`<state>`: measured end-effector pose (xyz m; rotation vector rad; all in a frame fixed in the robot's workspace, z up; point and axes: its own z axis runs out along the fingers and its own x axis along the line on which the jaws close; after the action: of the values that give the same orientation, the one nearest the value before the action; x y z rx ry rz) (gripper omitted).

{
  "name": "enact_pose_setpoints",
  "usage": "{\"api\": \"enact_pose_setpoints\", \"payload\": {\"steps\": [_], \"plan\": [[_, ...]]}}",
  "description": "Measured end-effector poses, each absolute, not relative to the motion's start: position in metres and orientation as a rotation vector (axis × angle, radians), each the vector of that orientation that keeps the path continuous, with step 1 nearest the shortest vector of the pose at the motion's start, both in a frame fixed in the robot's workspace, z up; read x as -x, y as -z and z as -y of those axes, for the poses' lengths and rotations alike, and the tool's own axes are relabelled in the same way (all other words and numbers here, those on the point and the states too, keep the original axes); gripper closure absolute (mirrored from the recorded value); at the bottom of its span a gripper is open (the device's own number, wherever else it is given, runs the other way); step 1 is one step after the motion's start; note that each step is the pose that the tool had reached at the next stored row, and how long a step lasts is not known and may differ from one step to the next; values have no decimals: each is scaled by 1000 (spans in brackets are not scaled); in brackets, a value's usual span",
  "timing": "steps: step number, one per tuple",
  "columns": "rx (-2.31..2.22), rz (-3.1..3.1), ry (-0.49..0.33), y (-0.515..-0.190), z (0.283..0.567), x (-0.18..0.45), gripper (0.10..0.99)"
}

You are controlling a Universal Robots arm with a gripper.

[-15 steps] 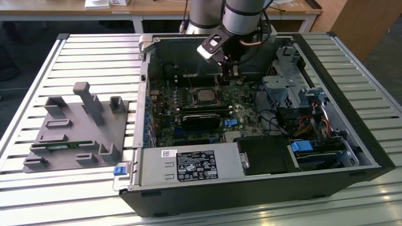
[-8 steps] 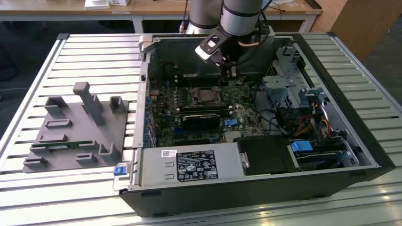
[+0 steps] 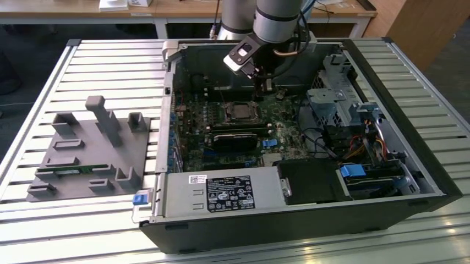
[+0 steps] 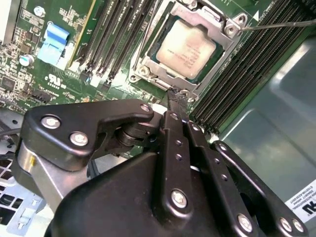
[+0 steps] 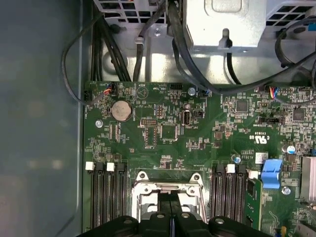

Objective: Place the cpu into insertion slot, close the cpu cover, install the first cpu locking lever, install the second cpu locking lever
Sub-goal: 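Close the cpu cover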

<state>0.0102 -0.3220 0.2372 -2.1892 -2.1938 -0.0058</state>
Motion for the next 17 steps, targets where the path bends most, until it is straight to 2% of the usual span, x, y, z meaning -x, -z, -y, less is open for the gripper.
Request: {"api": "enact_pose_setpoints", "payload": {"steps": [17], "plan": [[2189, 2193, 5, -220, 322, 0, 969]]}}
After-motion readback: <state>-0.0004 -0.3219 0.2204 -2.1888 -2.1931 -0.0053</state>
